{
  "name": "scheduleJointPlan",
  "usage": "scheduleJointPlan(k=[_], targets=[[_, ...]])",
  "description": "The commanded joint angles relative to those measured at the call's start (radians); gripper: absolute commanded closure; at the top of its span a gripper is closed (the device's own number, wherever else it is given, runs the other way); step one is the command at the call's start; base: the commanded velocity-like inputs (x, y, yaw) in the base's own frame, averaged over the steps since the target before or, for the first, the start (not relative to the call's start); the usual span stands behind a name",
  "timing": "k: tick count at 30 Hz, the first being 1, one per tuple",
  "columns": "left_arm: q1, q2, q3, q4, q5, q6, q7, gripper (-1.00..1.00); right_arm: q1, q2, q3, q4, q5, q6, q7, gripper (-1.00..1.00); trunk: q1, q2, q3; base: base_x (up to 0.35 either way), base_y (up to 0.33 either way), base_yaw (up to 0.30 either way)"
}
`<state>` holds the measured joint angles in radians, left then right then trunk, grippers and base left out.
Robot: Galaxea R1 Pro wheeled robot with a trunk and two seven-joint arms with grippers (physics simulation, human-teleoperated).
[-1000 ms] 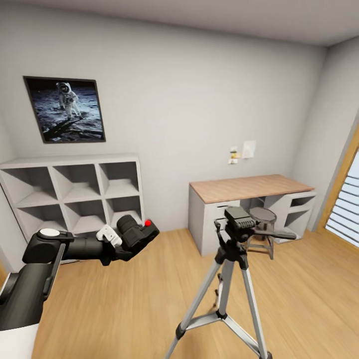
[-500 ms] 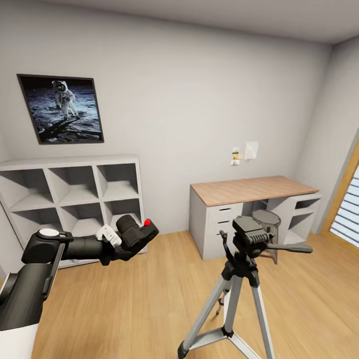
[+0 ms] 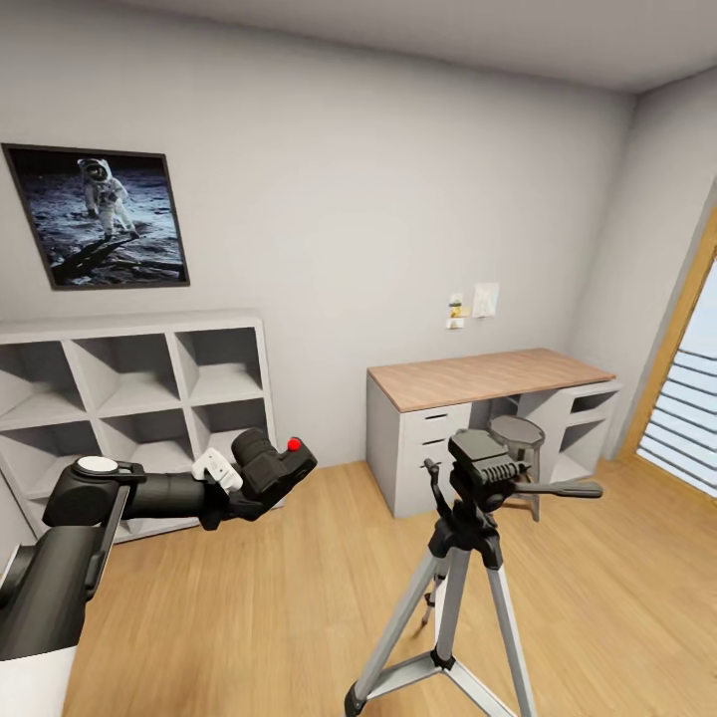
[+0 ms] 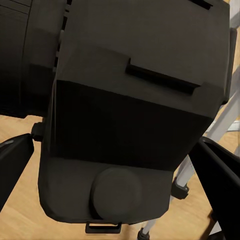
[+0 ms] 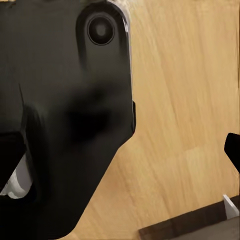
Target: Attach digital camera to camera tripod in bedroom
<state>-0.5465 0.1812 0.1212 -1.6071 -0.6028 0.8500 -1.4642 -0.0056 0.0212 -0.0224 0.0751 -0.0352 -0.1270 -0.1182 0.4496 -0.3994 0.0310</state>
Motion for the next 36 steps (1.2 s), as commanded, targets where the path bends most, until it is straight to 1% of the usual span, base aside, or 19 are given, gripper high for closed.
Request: scheduleJointPlan(k=[1, 3, 5, 9, 15, 21, 27, 36], targets=[[0.0, 0.0, 0.001, -0.001, -0.009, 0.011, -0.01, 1.0, -0.001, 0.0, -0.002, 0.003, -0.004, -0.025, -0.002, -1.0, 0.0, -0.001, 0.0, 0.0, 0.0, -0.017], [0.0, 0.001, 0.002, -0.001, -0.009, 0.011, -0.01, 1.0, -0.001, 0.0, -0.001, 0.003, -0.003, -0.067, -0.002, -1.0, 0.0, -0.001, 0.0, 0.0, 0.0, -0.011], [0.011, -0.011, 0.007, -0.012, -0.021, 0.004, 0.002, 1.0, -0.012, -0.011, 0.01, -0.009, -0.006, -0.077, -0.008, -1.0, 0.0, -0.001, 0.0, 0.0, 0.0, 0.0], [0.034, -0.024, 0.005, -0.022, -0.019, 0.006, 0.0, 1.0, -0.02, -0.034, 0.021, -0.031, -0.006, -0.1, -0.006, -1.0, 0.0, -0.001, 0.0, 0.0, 0.0, 0.0], [0.068, -0.057, 0.006, -0.021, -0.018, 0.006, 0.002, 1.0, -0.027, -0.029, 0.041, -0.065, -0.002, -0.133, 0.01, -1.0, 0.0, -0.001, 0.0, -0.003, 0.0, 0.0], [0.102, -0.091, 0.007, -0.021, -0.018, 0.006, 0.001, 1.0, -0.028, -0.028, 0.044, -0.099, -0.002, -0.167, 0.013, -1.0, 0.0, -0.001, 0.0, -0.138, -0.041, 0.0], [0.136, -0.095, 0.016, -0.02, -0.018, 0.007, -0.004, 1.0, -0.028, -0.027, 0.045, -0.133, -0.001, -0.2, 0.014, -1.0, 0.0, -0.001, 0.0, -0.264, -0.153, 0.0], [0.137, -0.095, 0.066, -0.02, -0.018, 0.006, -0.008, 1.0, -0.028, -0.027, 0.045, -0.184, -0.001, -0.251, 0.013, -1.0, 0.0, -0.001, 0.0, -0.088, -0.065, 0.0]])
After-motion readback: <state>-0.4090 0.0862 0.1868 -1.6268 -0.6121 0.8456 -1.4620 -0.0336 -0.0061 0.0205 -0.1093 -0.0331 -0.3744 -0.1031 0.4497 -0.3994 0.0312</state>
